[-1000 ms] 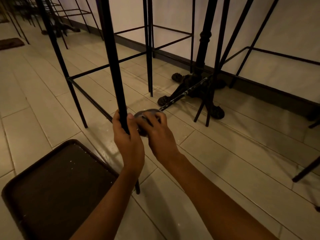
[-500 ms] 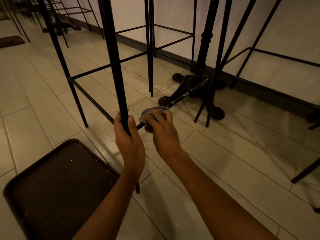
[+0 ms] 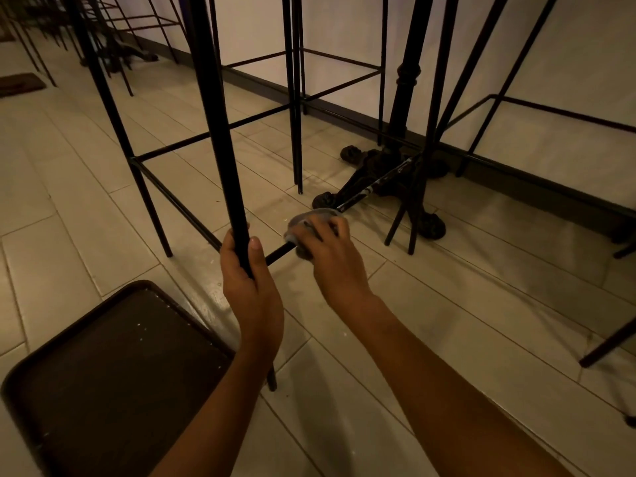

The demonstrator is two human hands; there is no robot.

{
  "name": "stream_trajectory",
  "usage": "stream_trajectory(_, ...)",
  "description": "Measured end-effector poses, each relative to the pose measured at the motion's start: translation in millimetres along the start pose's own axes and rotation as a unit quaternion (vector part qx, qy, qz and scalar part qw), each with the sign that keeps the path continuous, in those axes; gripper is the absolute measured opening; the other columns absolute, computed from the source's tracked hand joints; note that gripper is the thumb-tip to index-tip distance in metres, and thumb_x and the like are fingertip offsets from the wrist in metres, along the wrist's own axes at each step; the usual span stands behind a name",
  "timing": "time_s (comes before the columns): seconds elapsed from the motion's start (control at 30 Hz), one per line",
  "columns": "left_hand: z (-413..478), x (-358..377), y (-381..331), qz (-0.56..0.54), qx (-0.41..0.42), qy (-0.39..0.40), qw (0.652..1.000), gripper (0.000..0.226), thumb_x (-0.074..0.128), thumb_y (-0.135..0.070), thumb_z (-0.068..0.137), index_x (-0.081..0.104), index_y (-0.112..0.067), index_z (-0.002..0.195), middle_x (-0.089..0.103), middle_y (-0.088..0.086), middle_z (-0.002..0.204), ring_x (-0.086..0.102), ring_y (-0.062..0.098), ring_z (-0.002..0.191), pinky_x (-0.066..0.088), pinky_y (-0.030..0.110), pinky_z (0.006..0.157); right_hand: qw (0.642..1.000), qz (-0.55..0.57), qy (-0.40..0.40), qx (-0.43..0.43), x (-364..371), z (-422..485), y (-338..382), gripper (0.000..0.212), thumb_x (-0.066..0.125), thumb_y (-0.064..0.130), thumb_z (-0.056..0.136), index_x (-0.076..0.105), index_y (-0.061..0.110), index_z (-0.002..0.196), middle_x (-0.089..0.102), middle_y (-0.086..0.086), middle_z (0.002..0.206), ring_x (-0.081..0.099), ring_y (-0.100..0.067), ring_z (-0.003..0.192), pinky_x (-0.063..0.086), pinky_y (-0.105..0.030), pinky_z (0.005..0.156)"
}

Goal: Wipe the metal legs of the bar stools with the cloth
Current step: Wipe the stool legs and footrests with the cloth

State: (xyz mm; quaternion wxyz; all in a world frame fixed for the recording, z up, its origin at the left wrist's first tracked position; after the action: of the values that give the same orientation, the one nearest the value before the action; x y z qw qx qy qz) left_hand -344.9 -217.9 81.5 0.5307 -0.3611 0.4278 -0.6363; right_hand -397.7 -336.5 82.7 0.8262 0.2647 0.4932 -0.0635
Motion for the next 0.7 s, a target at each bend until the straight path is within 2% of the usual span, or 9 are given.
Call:
stream_trajectory(0.17, -0.2, 0.8, 1.3, 0.014, 0.002, -0.001, 1.000, 0.038, 0.039, -0.017, 0.098, 0.040, -0.004, 0.134, 0.056, 0.008, 0.121, 0.050, 0.011, 0.109, 0.038, 0.003, 0.087, 0.999, 0.009, -0.008, 0.034, -6.0, 10.7, -20.4, 0.045, 0.051, -0.003, 0.086, 0.052, 0.013, 0.128, 0.042, -0.008, 0.141, 0.026, -0.034, 0.131, 0.048, -0.047, 0.089)
stream_trajectory(0.27, -0.7, 1.1, -1.9, 0.022, 0.014, -0.009, 1.000, 0.037, 0.039, -0.015, 0.098, 0.041, -0.004, 0.134, 0.053, -0.004, 0.118, 0.050, 0.009, 0.108, 0.038, 0.004, 0.088, 0.998, 0.025, 0.001, 0.057, -2.6, 6.3, -14.1, 0.048, 0.051, -0.004, 0.085, 0.050, 0.015, 0.129, 0.036, -0.006, 0.144, 0.021, -0.031, 0.133, 0.045, -0.052, 0.093)
stream_trajectory(0.3, -0.8, 1.2, -2.2, 0.023, 0.016, -0.011, 1.000, 0.037, 0.039, -0.016, 0.098, 0.041, -0.005, 0.134, 0.053, -0.004, 0.118, 0.051, 0.011, 0.109, 0.040, 0.007, 0.089, 0.998, 0.030, 0.010, 0.058, -0.7, 3.5, -10.2, 0.051, 0.052, -0.006, 0.084, 0.049, 0.017, 0.130, 0.034, -0.005, 0.145, 0.019, -0.030, 0.133, 0.045, -0.052, 0.094)
stream_trajectory(0.4, -1.0, 0.8, 0.9, 0.028, 0.004, -0.012, 1.000, 0.039, 0.039, -0.019, 0.098, 0.041, -0.006, 0.134, 0.056, 0.011, 0.124, 0.053, 0.032, 0.111, 0.044, 0.031, 0.093, 0.998, 0.029, 0.035, 0.046, 5.3, -2.6, -1.9, 0.061, 0.053, -0.009, 0.081, 0.044, 0.021, 0.133, 0.028, -0.001, 0.148, 0.013, -0.028, 0.135, 0.044, -0.047, 0.097)
stream_trajectory(0.43, -1.3, 0.8, 1.4, 0.030, 0.002, -0.011, 0.999, 0.039, 0.039, -0.019, 0.098, 0.041, -0.006, 0.135, 0.056, 0.014, 0.125, 0.053, 0.033, 0.112, 0.043, 0.030, 0.093, 0.999, 0.028, 0.026, 0.036, 3.6, -2.9, -0.9, 0.061, 0.053, -0.010, 0.080, 0.045, 0.021, 0.132, 0.030, -0.002, 0.148, 0.016, -0.029, 0.135, 0.045, -0.046, 0.095)
stream_trajectory(0.57, 0.0, 0.5, -0.7, 0.031, 0.010, -0.005, 0.999, 0.038, 0.039, -0.016, 0.098, 0.041, -0.006, 0.134, 0.054, 0.007, 0.129, 0.051, 0.018, 0.116, 0.039, 0.009, 0.092, 1.000, 0.022, -0.019, 0.001, 2.8, 3.0, -10.1, 0.056, 0.059, -0.012, 0.075, 0.056, 0.018, 0.123, 0.048, -0.007, 0.136, 0.034, -0.035, 0.125, 0.050, -0.040, 0.083)
stream_trajectory(0.63, 0.1, 0.8, -1.1, 0.031, 0.014, 0.001, 0.999, 0.038, 0.039, -0.016, 0.098, 0.040, -0.005, 0.135, 0.053, 0.002, 0.127, 0.048, 0.010, 0.116, 0.036, 0.003, 0.091, 0.999, 0.024, -0.031, 0.026, 1.8, 7.4, -20.5, 0.051, 0.057, -0.009, 0.079, 0.057, 0.019, 0.121, 0.048, -0.004, 0.134, 0.033, -0.033, 0.125, 0.049, -0.038, 0.084)
stream_trajectory(0.7, 0.6, 1.1, 0.2, 0.025, 0.011, 0.007, 1.000, 0.038, 0.039, -0.016, 0.098, 0.040, -0.004, 0.134, 0.054, 0.005, 0.127, 0.048, 0.008, 0.115, 0.036, 0.002, 0.091, 0.998, 0.025, -0.035, 0.044, 0.7, 10.9, -28.2, 0.047, 0.053, -0.006, 0.083, 0.056, 0.019, 0.122, 0.046, -0.003, 0.136, 0.029, -0.031, 0.128, 0.047, -0.036, 0.089)
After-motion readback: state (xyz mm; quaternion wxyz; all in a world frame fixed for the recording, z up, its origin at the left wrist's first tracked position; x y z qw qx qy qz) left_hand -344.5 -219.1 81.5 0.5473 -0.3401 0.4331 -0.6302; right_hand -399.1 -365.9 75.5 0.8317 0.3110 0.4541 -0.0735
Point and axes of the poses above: each hand's wrist, its own z-axis towards the middle knuckle, its own x-axis out of the palm, y = z × x, the point moved 7 cm from there along z, towards the middle knuckle
